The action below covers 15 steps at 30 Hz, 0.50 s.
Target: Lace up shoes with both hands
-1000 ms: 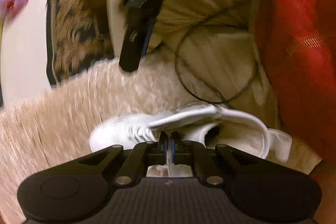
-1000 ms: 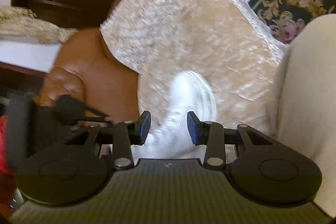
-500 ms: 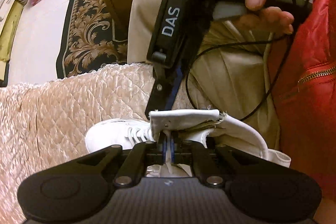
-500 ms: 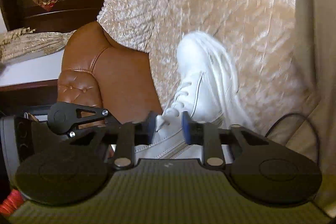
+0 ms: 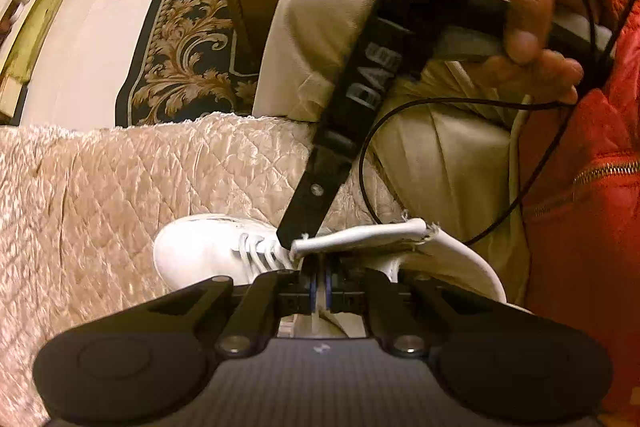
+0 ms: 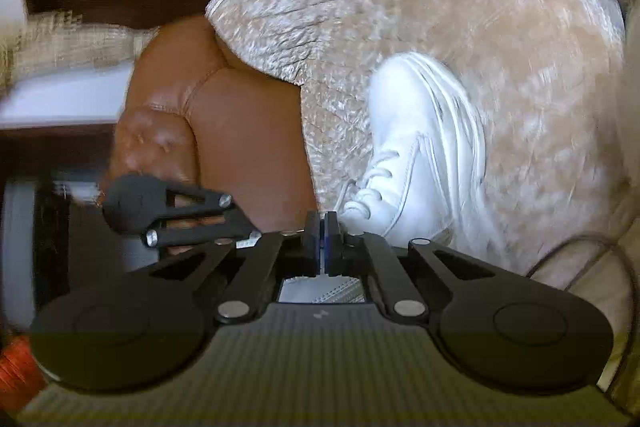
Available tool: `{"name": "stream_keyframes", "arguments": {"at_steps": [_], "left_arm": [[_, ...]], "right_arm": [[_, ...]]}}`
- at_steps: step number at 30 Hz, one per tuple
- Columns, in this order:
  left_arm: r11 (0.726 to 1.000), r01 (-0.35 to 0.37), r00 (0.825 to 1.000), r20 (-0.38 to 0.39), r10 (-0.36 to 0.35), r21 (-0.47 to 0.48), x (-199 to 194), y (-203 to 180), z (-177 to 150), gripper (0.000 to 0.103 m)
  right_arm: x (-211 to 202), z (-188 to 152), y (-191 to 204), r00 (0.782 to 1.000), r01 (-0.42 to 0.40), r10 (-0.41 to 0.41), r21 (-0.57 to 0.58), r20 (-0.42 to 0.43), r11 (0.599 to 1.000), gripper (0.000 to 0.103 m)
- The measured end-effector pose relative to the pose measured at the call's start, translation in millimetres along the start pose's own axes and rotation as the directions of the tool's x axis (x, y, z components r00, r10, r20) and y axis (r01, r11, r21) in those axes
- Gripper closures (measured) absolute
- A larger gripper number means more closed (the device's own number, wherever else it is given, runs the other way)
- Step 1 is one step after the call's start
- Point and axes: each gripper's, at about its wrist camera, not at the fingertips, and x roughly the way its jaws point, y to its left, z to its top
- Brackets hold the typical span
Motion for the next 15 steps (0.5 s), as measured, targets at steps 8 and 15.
{"name": "stream_keyframes", "arguments": {"at_steps": [8, 15], "left_arm": [[0.986, -0.086, 0.995, 0.042, 0.093, -0.139, -20.9, 16.3, -13.4, 0.036], [0.914, 0.093, 0.958, 0.285, 0.026, -0.395, -65.4, 50.0, -40.9, 0.027]], "right_arm": [[12.6, -50.2, 100.7, 0.902, 0.421, -0.328, -0.742, 0.281, 0.521, 0.100], [-12.0, -44.8, 110.6, 0.704, 0.704, -0.353, -0.668, 0.616, 0.239, 0.100]]}}
